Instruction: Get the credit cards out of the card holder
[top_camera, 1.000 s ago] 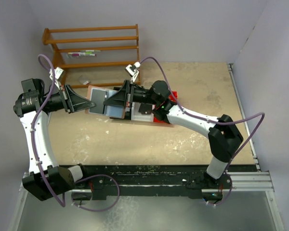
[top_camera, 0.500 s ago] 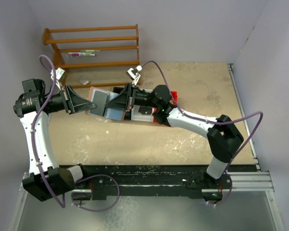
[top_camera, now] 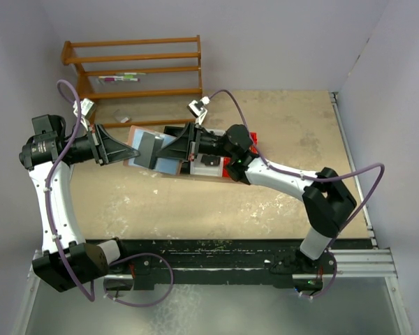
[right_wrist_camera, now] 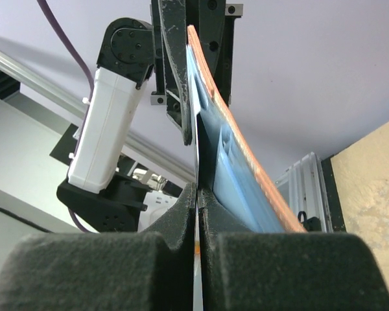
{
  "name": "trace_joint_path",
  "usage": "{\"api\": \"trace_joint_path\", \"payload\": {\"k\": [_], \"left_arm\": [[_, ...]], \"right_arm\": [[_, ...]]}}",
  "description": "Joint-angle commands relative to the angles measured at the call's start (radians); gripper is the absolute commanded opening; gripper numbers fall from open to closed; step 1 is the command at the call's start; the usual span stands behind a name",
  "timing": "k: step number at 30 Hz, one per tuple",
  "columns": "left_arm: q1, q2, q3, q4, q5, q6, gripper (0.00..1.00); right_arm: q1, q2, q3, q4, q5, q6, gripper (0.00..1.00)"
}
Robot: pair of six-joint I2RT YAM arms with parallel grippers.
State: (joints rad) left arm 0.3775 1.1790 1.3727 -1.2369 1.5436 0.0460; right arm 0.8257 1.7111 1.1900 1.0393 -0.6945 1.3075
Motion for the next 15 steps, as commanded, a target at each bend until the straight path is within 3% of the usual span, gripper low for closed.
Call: {"api": "trace_joint_path", "payload": {"k": [1,7,12,15], "left_arm": [[0.009,0.006,0.042,0.032,0.253,0.032,0.0],[0.009,0.038,0.045,-0.014,0.156,0.111,0.0],[0.009,0.05,0.039,0.019,-0.076,0.104,0.0],[0.009,0.031,0.02,0.114,-0.232,0.026,0.0]], "right_arm": [[-0.025,-0.084,-0.029,0.061,-0.032,-0.003,0.0],[-0.057,-0.092,-0.042,0.019,-0.059,0.003,0.0],[-0.109,-0.121,-0.089,-0.002,-0.067,0.008,0.0],[-0.152,-0.148,-0.117,-0.056,-0.086,-0.014,0.0]]}}
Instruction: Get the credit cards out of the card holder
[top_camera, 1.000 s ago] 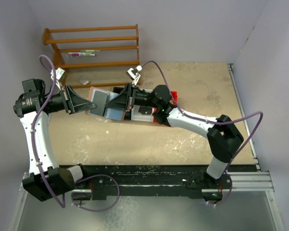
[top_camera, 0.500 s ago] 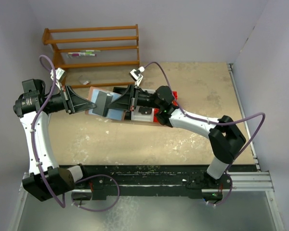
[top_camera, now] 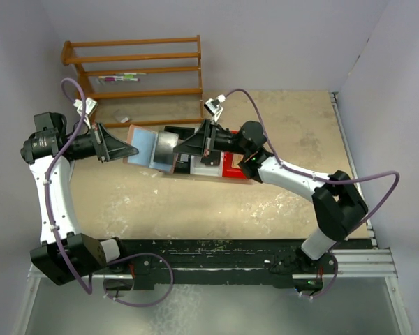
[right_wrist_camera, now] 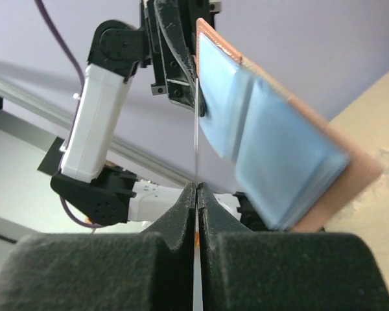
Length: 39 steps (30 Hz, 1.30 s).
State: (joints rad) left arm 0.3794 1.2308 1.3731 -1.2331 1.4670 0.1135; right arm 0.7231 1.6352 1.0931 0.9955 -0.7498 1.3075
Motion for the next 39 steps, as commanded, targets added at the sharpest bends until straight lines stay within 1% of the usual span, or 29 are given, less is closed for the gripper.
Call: {"api": "trace_joint_path", "payload": {"k": [1,4,6,8,10,12,13,18,24,28,33,39], "left_arm": [[0.007,-0.031,0.014,0.136,-0.194,-0.055,0.0],[0.007,-0.05,0.019,0.169,-0.274,-0.062,0.0],[0.007,-0.059,0.028,0.182,-0.327,-0.057,0.0],[0.007,-0.062,0.044,0.176,-0.371,-0.04,0.0],[0.007,-0.07,0.062,0.164,-0.381,-0.024,0.0],[0.007,-0.076,0.072,0.156,-0.373,-0.012,0.0],[0.008,-0.081,0.074,0.153,-0.368,-0.011,0.0],[0.007,-0.085,0.084,0.126,-0.34,0.007,0.0],[0.007,-0.079,0.11,0.057,-0.313,0.068,0.0],[0.007,-0.074,0.136,0.025,-0.274,0.089,0.0],[0.007,-0.073,0.162,-0.017,-0.196,0.115,0.0],[0.007,-0.081,0.186,-0.088,-0.054,0.163,0.0]], "right_arm": [[-0.065,-0.085,-0.033,-0.046,-0.034,-0.031,0.0],[-0.115,-0.126,-0.047,-0.21,-0.034,-0.121,0.0],[-0.148,-0.146,-0.031,-0.388,-0.001,-0.238,0.0],[-0.173,-0.155,0.022,-0.661,0.088,-0.413,0.0],[-0.18,-0.141,0.093,-0.897,0.221,-0.583,0.0],[-0.184,-0.103,0.149,-1.06,0.33,-0.679,0.0],[-0.186,-0.083,0.167,-1.095,0.362,-0.705,0.0],[-0.201,0.023,0.214,-1.132,0.465,-0.746,0.0],[-0.214,0.169,0.288,-1.144,0.491,-0.754,0.0],[-0.212,0.255,0.359,-1.185,0.502,-0.769,0.0],[-0.214,0.308,0.397,-1.164,0.57,-0.773,0.0],[-0.212,0.326,0.398,-1.168,0.611,-0.76,0.0]]}}
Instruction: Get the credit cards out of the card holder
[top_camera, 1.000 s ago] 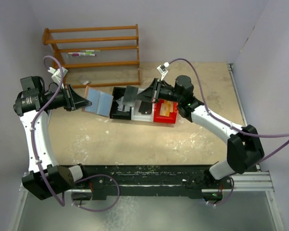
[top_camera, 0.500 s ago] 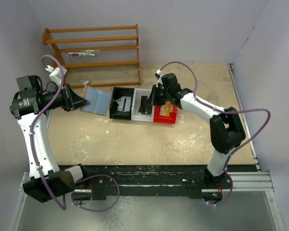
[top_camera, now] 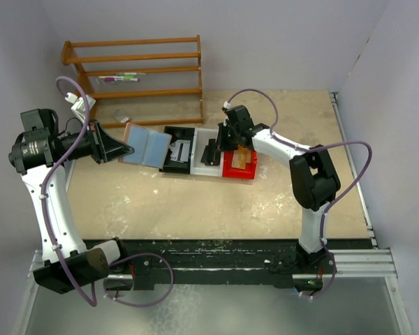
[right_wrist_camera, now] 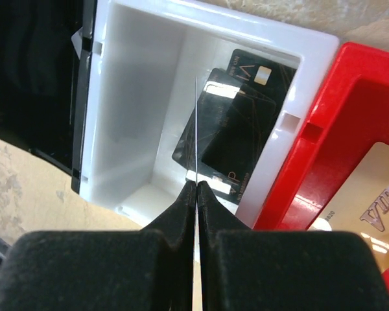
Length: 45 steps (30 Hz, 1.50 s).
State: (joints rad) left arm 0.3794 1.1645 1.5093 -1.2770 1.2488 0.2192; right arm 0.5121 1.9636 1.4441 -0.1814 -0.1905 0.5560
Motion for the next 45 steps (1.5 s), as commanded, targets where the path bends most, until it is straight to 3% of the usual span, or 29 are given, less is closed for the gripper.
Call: {"api": "trace_joint_path", "payload": {"k": [1,11,16,19,21,24,26,31,36,43,45], "left_arm": [[0.007,-0.016,0.053,-0.046,0.187,0.058,0.0],[0.007,-0.051,0.075,0.038,0.278,-0.059,0.0],[0.007,-0.094,0.039,0.232,0.371,-0.262,0.0],[0.007,-0.14,-0.006,0.434,0.428,-0.453,0.0],[0.008,-0.168,-0.033,0.55,0.458,-0.562,0.0],[0.007,-0.184,-0.033,0.57,0.491,-0.58,0.0],[0.007,-0.179,-0.017,0.534,0.512,-0.543,0.0],[0.007,-0.141,0.009,0.395,0.529,-0.446,0.0],[0.006,-0.096,0.038,0.189,0.547,-0.282,0.0],[0.004,-0.095,0.025,0.149,0.548,-0.257,0.0],[0.003,-0.095,0.025,0.133,0.548,-0.249,0.0]], "right_arm": [[-0.001,-0.005,0.044,0.006,0.054,-0.01,0.01],[0.013,-0.165,-0.01,0.007,0.139,-0.002,0.37],[0.046,-0.298,-0.037,0.055,0.097,0.018,0.54],[0.06,-0.411,-0.132,0.231,-0.085,0.058,0.68],[0.063,-0.489,-0.24,0.458,-0.292,0.134,0.75],[0.087,-0.584,-0.412,0.841,-0.442,0.292,0.84],[0.115,-0.611,-0.486,1.023,-0.504,0.35,0.86],[0.177,-0.617,-0.53,1.245,-0.566,0.435,0.86],[0.203,-0.563,-0.487,1.315,-0.561,0.485,0.82],[0.219,-0.493,-0.446,1.333,-0.519,0.52,0.65],[0.218,-0.482,-0.445,1.297,-0.501,0.507,0.65]]}}
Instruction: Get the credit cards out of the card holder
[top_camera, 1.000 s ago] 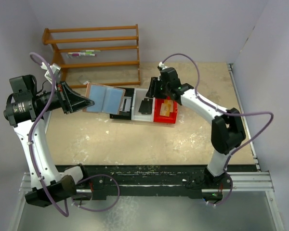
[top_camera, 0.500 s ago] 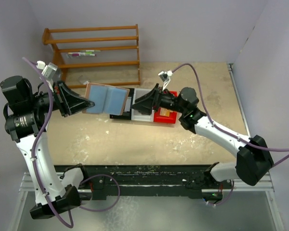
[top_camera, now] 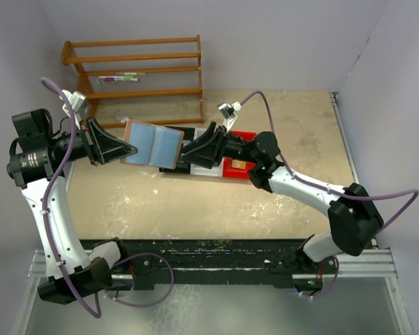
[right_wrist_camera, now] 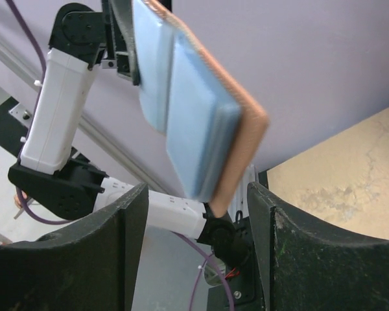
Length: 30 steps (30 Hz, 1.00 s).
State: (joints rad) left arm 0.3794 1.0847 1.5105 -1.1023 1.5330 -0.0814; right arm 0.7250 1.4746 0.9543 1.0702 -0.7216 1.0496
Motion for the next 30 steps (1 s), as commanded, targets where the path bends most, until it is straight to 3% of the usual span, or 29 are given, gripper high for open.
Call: {"api": "trace_joint_path", "payload": {"k": [1,5,10,16,21,26,30], "left_arm": [[0.003,-0.017,0.024,-0.047,0.263,0.055,0.0],[-0.002,-0.024,0.022,-0.049,0.263,0.058,0.0],[-0.005,-0.014,0.016,-0.077,0.263,0.09,0.0],[-0.007,0.026,-0.013,-0.213,0.263,0.245,0.0],[-0.011,0.053,-0.032,-0.262,0.263,0.327,0.0],[-0.011,0.076,-0.078,-0.237,0.242,0.336,0.0],[-0.011,0.094,-0.08,-0.243,0.228,0.353,0.0]], "right_arm": [[0.005,0.012,0.044,0.03,0.037,0.007,0.68],[0.007,0.036,0.044,0.072,0.047,0.028,0.73],[0.007,0.077,0.078,0.185,0.003,0.1,0.69],[0.008,0.133,0.091,0.292,-0.024,0.194,0.55],[0.008,0.151,0.089,0.375,-0.043,0.254,0.33],[0.008,0.114,0.062,0.35,-0.058,0.254,0.09],[0.007,0.09,0.024,0.336,-0.087,0.258,0.18]]}}
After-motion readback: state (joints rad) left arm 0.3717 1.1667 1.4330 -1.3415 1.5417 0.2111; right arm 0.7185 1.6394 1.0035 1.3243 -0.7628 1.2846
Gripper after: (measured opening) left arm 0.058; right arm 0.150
